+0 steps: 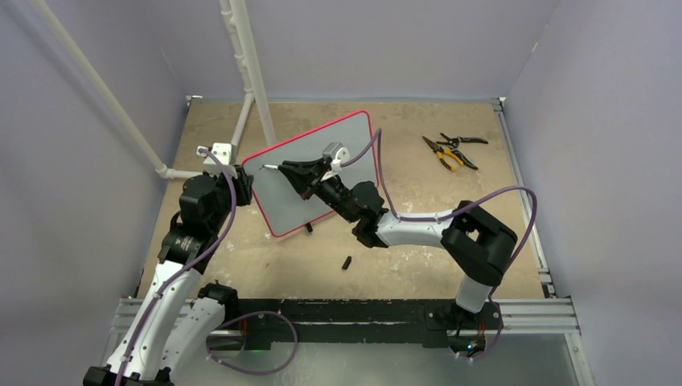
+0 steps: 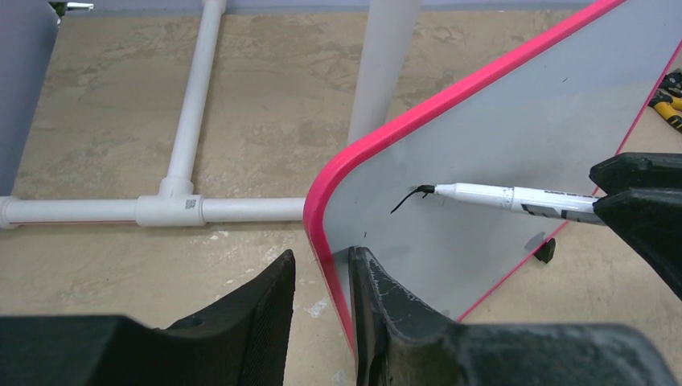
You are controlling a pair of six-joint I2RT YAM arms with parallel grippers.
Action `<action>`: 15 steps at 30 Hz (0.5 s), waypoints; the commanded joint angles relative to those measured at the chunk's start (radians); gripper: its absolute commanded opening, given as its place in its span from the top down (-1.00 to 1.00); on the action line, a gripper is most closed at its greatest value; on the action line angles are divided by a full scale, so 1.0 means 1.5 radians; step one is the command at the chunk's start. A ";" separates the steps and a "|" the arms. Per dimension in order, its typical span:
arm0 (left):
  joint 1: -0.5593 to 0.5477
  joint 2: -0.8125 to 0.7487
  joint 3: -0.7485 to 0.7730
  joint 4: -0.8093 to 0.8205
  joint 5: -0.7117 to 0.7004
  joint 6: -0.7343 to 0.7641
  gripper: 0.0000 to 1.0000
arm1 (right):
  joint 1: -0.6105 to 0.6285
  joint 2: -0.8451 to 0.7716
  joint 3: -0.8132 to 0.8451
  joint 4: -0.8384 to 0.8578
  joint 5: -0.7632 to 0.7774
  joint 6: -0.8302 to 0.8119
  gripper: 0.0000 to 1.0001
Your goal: Write a sentence on the whiteboard
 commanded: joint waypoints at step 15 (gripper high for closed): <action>0.000 -0.001 0.008 0.024 0.003 -0.001 0.52 | 0.000 0.014 0.018 0.018 0.026 -0.013 1.00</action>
